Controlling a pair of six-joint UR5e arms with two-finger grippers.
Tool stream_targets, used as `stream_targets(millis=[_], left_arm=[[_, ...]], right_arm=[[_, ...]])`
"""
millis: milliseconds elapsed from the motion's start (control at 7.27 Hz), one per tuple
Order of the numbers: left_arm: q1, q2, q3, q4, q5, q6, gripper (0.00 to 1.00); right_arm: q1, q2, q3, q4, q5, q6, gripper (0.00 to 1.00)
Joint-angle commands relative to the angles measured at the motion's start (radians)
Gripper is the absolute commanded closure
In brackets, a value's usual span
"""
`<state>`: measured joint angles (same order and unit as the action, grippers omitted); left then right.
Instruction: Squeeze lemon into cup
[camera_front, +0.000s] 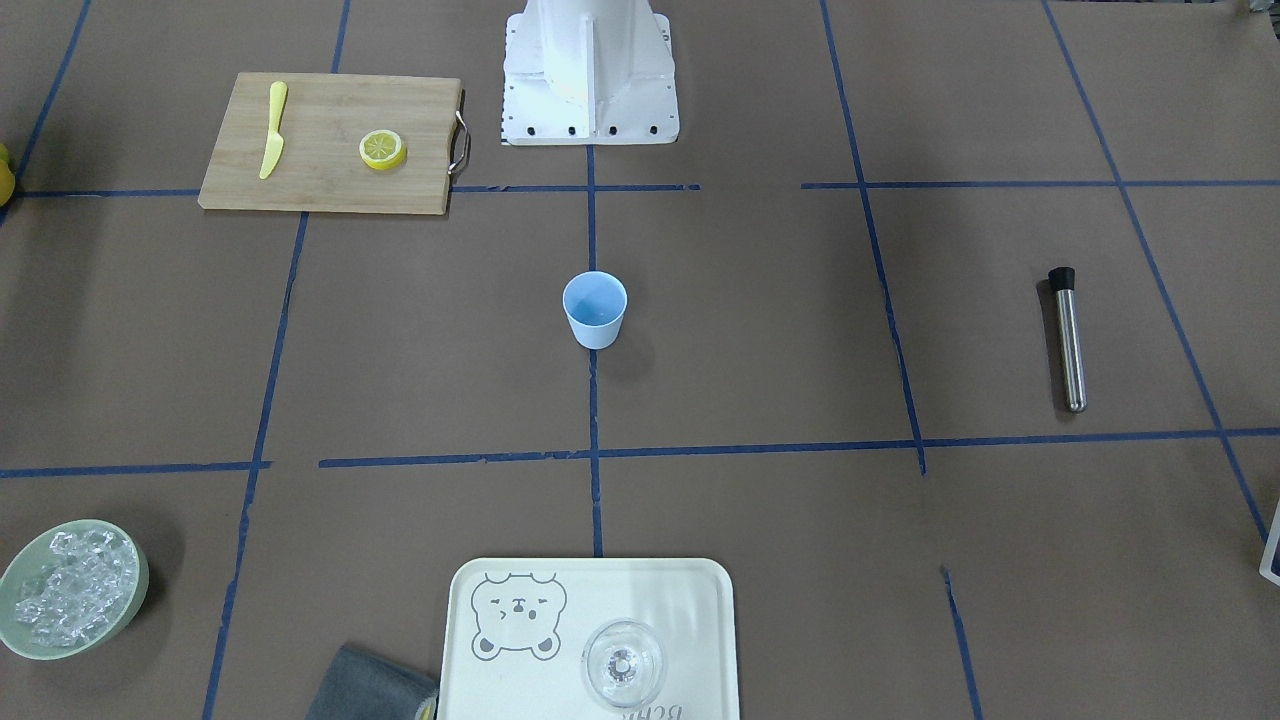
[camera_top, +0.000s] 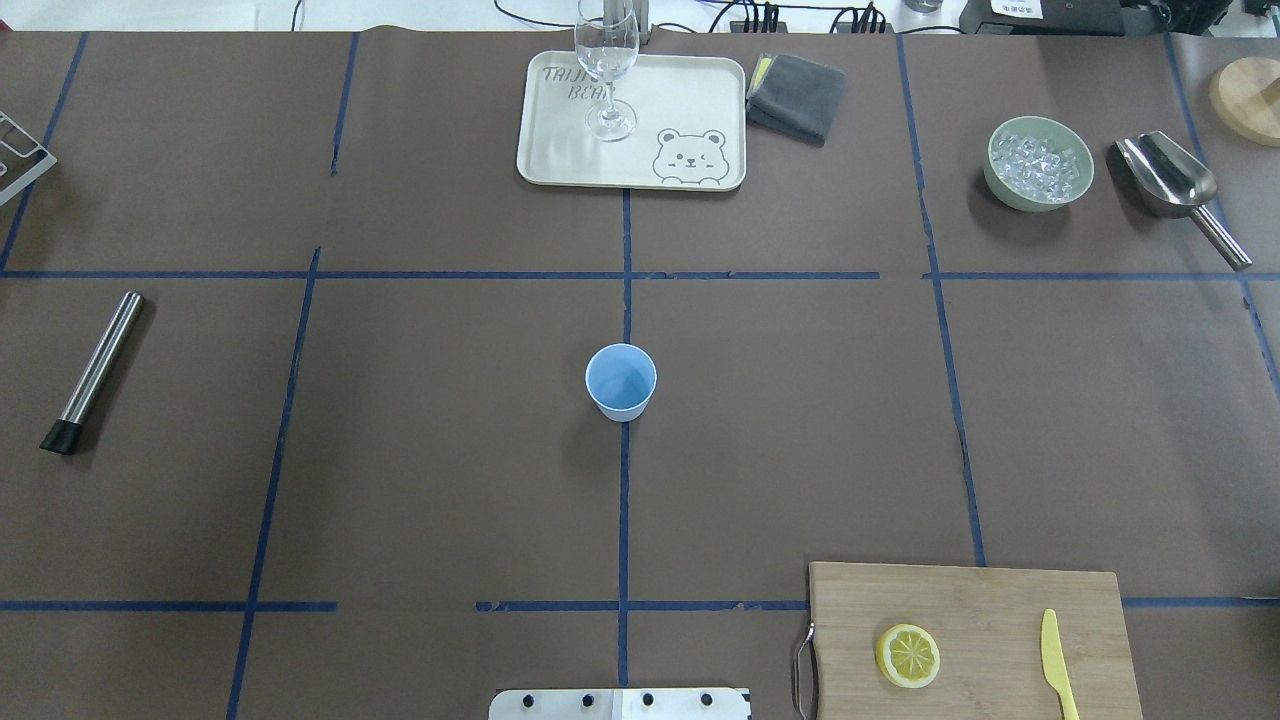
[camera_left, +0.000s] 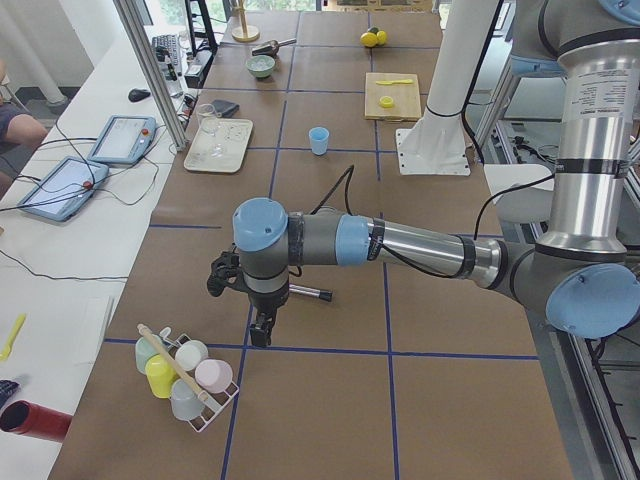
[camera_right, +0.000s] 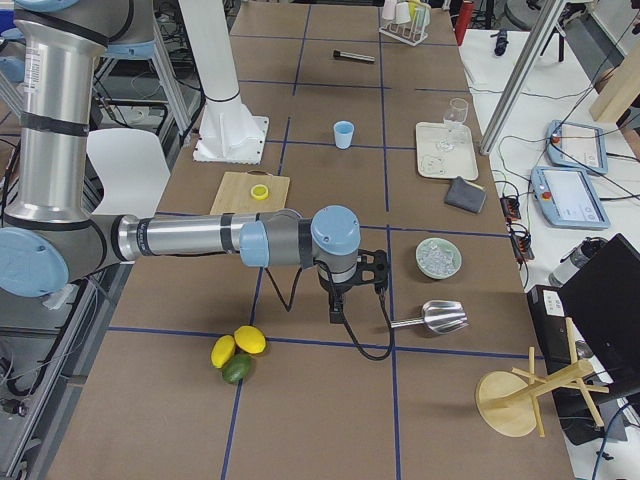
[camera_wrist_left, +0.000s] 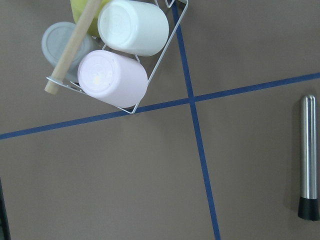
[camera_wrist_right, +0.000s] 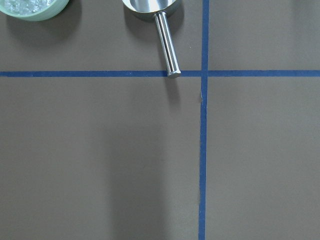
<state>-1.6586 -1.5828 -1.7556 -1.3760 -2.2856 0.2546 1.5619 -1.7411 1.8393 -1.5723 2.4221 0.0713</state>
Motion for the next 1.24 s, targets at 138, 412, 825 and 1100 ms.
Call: stream_targets(millis=[138,412,825,1100], left_arm=[[-0.001,0.000,-0.004,-0.005,-0.003,0.002,0.00],[0.000,-0.008,-0.048,-0.012,-0.002,0.002,0.00],[0.037,-0.058,-0.093,-0.015,-0.009,-0.002,0.00],[0.135,-0.120,-0.079,-0.014,-0.008,-0.003,0.00]], right_arm=[[0.001,0.009,0.006,0.011,0.000,0.001,0.00],[-0.008,0.067,0.011,0.011,0.008,0.045,0.00],[-0.129,0.183,0.041,0.014,0.085,0.181,0.00],[-0.361,0.190,0.188,0.090,-0.151,0.552,0.00]])
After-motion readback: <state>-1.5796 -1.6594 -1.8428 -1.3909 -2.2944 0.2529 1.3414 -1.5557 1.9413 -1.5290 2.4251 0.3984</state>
